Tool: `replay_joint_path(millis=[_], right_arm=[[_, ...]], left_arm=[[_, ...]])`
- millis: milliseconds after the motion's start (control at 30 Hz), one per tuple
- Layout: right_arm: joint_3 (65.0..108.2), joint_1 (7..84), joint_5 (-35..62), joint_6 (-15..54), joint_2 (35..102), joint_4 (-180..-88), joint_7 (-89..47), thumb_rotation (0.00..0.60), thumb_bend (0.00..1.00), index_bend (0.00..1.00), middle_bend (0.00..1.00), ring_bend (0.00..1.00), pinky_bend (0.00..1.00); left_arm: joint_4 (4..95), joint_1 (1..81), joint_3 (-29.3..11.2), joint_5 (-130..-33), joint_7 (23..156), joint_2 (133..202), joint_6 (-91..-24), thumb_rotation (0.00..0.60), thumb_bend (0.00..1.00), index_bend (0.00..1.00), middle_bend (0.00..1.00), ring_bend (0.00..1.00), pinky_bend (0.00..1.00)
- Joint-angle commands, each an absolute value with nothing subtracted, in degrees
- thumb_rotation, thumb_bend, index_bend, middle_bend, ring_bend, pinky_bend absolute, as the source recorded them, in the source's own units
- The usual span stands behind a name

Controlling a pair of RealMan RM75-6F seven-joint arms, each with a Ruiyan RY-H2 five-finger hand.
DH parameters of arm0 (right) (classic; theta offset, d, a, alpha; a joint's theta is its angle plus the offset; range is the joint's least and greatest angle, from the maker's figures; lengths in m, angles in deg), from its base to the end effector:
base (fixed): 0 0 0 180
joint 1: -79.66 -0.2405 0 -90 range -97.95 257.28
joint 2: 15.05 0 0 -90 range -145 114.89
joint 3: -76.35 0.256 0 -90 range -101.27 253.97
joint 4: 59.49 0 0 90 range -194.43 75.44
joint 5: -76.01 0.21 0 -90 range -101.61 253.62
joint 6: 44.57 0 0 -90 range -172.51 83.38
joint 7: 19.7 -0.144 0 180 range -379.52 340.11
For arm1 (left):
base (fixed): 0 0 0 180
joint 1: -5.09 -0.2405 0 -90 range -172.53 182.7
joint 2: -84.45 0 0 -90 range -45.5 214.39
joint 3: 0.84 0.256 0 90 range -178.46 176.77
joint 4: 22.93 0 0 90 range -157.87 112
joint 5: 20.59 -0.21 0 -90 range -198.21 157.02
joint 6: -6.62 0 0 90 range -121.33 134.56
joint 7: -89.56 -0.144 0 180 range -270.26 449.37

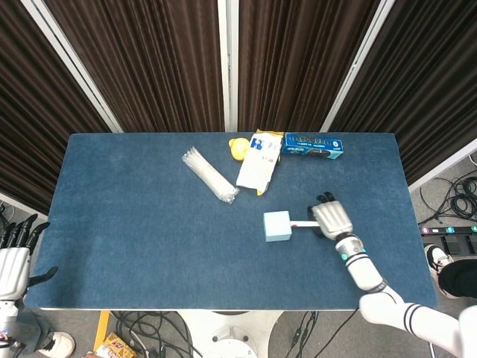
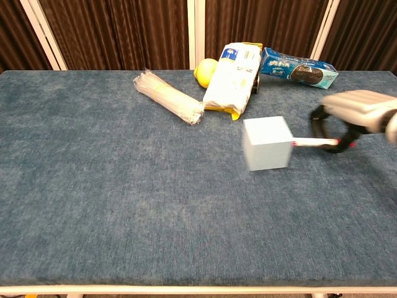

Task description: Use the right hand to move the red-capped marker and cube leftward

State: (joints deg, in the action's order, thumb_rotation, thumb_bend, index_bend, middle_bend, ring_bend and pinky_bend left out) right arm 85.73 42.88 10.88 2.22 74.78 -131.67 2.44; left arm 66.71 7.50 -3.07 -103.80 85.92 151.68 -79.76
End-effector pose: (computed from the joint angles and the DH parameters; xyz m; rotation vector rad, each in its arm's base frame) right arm -0.2314 -0.3473 -0.0193 1.8767 -0.9102 0.6214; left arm -0.3289 0.1651 0.1500 -1.3303 -0.8981 -0.8129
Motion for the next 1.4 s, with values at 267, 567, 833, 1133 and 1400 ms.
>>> replay_joint_path(millis=[267, 567, 833, 1133, 1400], right_arm=[[88.44, 34.77, 17.88, -0.80, 80.14, -134.35, 11.27, 0.600, 0.45, 0.64, 0.57, 0.17, 0.11], [85.45, 34.94, 21.61, 1.81, 75.11, -140.71, 15.81, 0.600, 0.45, 0.64, 0.57, 0.17, 0.11], [84.95, 32.04, 23.64, 1.49, 76.75, -141.39, 17.92, 0.600, 0.45, 0.64, 0.57, 0.17, 0.09], [86.18, 26.04, 29.02, 1.02, 82.99, -140.43, 22.14, 0.600, 0.45, 0.64, 0.58, 0.17, 0.08], [88.39, 20.35, 34.78, 2.60, 88.68, -138.35, 25.93, 0.600, 0.45, 0.65, 0.58, 0.17, 0.08]], left_arm=[[66.52, 6.85, -2.90, -103.49, 86.22, 151.58, -80.12, 0.600, 0.05, 0.22, 0.15, 0.12, 0.10], [67.51, 7.33, -3.26, -103.72, 85.40, 151.35, -79.81, 0.600, 0.05, 0.22, 0.15, 0.12, 0.10], [67.66, 7.25, -3.27, -104.03, 85.25, 151.32, -80.13, 0.600, 0.05, 0.22, 0.15, 0.12, 0.10], [68.10, 6.94, -3.18, -103.86, 84.95, 151.13, -80.35, 0.600, 0.05, 0.22, 0.15, 0.12, 0.10], [67.84, 6.94, -3.05, -104.17, 85.07, 150.91, -80.27, 0.600, 0.05, 0.22, 0.15, 0.12, 0.10]])
